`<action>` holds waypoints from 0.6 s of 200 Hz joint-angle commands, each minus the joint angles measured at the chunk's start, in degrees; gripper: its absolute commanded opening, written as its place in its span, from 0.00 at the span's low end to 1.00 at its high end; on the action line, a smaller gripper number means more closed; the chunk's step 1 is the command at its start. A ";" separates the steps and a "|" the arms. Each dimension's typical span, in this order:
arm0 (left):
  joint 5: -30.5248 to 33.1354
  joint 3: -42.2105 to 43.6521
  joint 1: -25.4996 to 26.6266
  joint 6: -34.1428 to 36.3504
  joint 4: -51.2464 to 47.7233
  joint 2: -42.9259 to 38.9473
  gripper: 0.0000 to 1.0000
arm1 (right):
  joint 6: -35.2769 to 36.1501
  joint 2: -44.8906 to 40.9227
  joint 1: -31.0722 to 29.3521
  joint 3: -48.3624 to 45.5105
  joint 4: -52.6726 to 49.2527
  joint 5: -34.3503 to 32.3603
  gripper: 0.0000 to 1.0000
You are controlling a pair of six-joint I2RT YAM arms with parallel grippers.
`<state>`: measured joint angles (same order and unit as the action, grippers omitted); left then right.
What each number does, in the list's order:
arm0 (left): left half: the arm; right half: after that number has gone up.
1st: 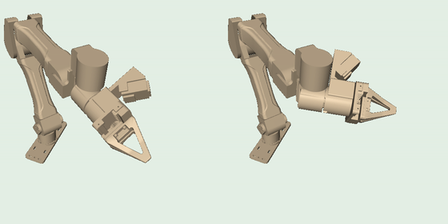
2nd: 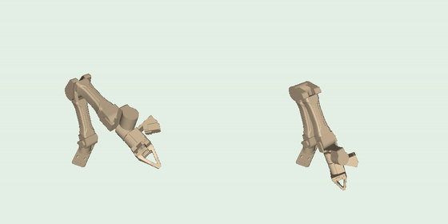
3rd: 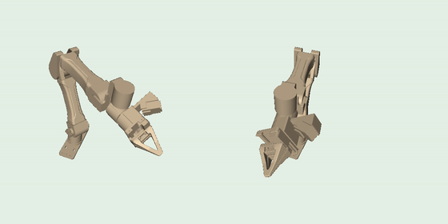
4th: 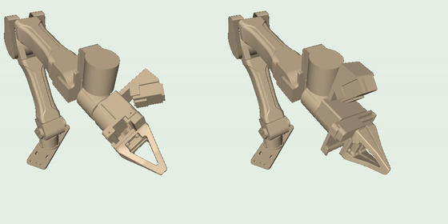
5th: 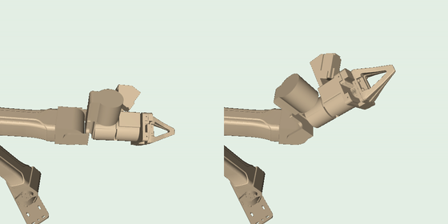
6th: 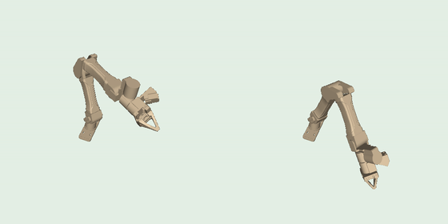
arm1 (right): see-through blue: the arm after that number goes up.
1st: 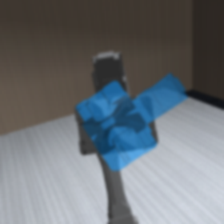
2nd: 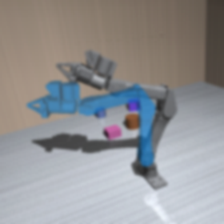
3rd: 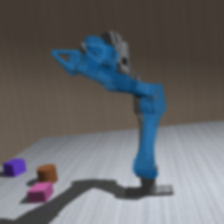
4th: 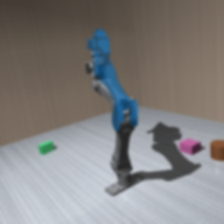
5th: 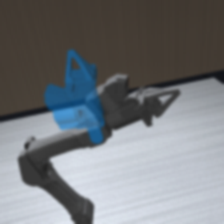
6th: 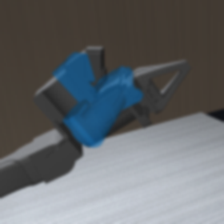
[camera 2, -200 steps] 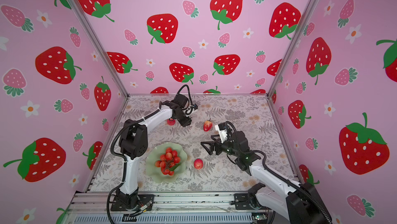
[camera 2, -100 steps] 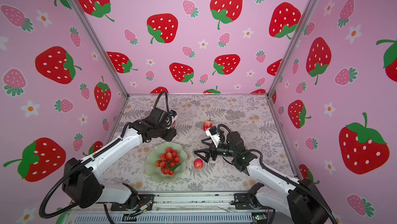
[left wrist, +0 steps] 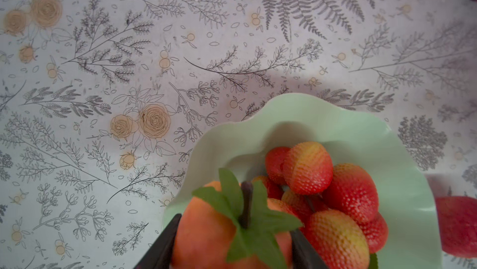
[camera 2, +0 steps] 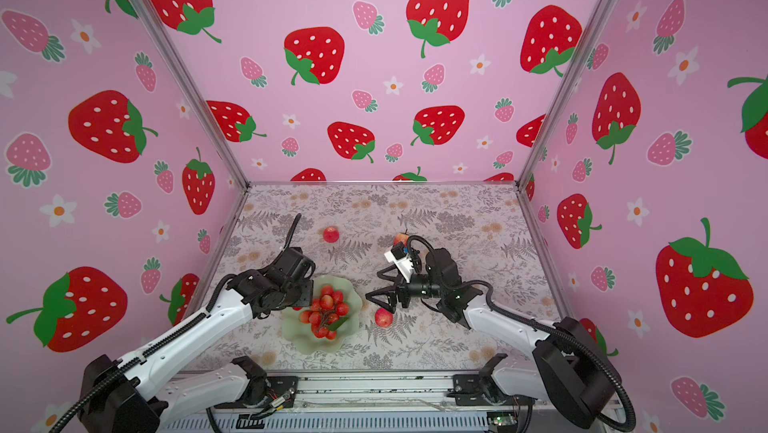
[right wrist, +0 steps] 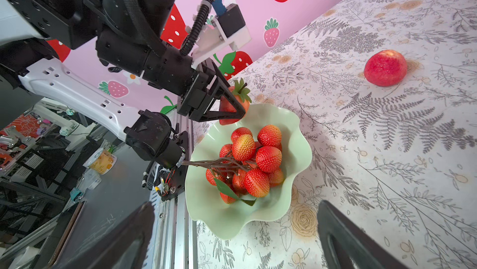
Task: Place and organize the fake fruits in the fruit bowl
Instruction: 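Lower the leafy fruit into the green bowl and open the left gripper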
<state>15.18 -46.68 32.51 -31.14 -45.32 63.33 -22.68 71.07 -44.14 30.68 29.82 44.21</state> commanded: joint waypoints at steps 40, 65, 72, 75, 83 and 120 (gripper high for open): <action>5.65 2.14 0.25 -7.65 1.74 3.37 0.50 | 0.09 -1.90 -0.68 -1.57 1.81 -0.96 0.99; 5.64 2.95 0.22 -8.38 2.80 3.55 0.52 | 0.25 -2.25 -0.67 -1.79 1.47 -1.07 0.99; 5.41 2.91 0.31 -8.28 2.85 3.74 0.54 | 0.37 -2.10 -0.68 -1.67 1.42 -0.97 0.99; 5.35 2.84 0.32 -8.17 2.79 3.80 0.54 | 0.42 -2.05 -0.66 -1.58 1.43 -1.01 0.99; 5.56 2.67 0.50 -8.16 2.54 3.82 0.56 | 0.53 -1.92 -0.68 -1.35 1.40 -0.96 0.99; 6.13 2.43 0.87 -8.25 1.94 3.04 0.64 | 0.86 -0.93 -0.62 -0.70 1.56 -0.56 0.99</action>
<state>19.11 -43.86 33.04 -37.74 -43.03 66.98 -22.68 69.87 -44.49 29.45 30.39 43.20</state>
